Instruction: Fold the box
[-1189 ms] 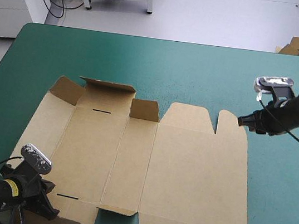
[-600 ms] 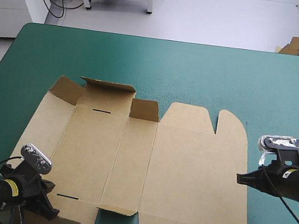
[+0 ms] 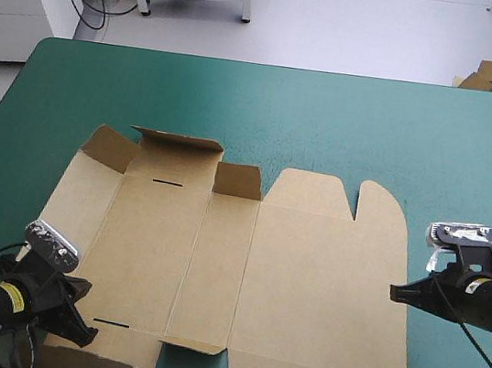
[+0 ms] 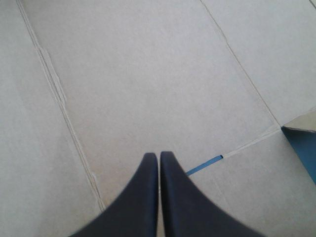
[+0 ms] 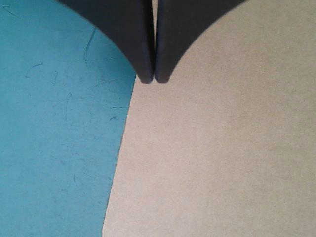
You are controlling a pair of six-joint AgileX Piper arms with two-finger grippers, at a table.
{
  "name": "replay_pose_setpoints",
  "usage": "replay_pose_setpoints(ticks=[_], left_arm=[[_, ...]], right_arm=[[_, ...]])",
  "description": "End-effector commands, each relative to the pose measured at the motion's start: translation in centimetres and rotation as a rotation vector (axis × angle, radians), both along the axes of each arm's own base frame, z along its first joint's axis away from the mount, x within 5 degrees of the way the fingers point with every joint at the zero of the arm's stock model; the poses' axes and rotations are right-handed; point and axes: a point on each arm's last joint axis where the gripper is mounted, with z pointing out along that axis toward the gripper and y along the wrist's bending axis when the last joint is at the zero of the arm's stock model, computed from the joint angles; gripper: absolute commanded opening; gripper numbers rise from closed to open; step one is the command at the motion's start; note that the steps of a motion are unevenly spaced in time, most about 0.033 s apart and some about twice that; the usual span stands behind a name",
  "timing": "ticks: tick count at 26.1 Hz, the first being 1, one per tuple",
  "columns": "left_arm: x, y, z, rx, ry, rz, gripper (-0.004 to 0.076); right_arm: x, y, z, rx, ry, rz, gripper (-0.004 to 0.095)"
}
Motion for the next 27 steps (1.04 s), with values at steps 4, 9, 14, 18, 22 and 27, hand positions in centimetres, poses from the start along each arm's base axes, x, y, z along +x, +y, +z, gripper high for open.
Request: replay_pose_setpoints(ticks=[4,9,14,18,22,27], left_arm=[[2.9,-1.2,1.9,-0.025,-0.023,0.035,-0.0008],[8.5,-3.2,3.8,-0.029,-0.014,0.065,-0.0008],[13.1,-2.5,5.1,-0.101,0.006,0.164,-0.0008],[16.5,0.2,5.9,-0.195,0.034,0.252,-0.0008],[18.7,4.4,6.9,-0.254,0.026,0.382,-0.0008],[18.7,9.9,7.5,-0.264,0.053,0.546,-0.0008]], right_arm=[[0.3,-0.1,1.0,0.007,-0.074,-0.015,-0.002],[0.3,-0.1,1.0,0.007,-0.076,-0.016,-0.002],[0.3,-0.1,1.0,0.002,-0.078,-0.01,-0.002],[0.3,-0.1,1.1,0.001,-0.084,-0.011,-0.002],[0.5,-0.2,1.2,-0.001,-0.106,-0.015,-0.002],[0.7,-0.2,1.4,-0.01,-0.14,-0.008,-0.002]])
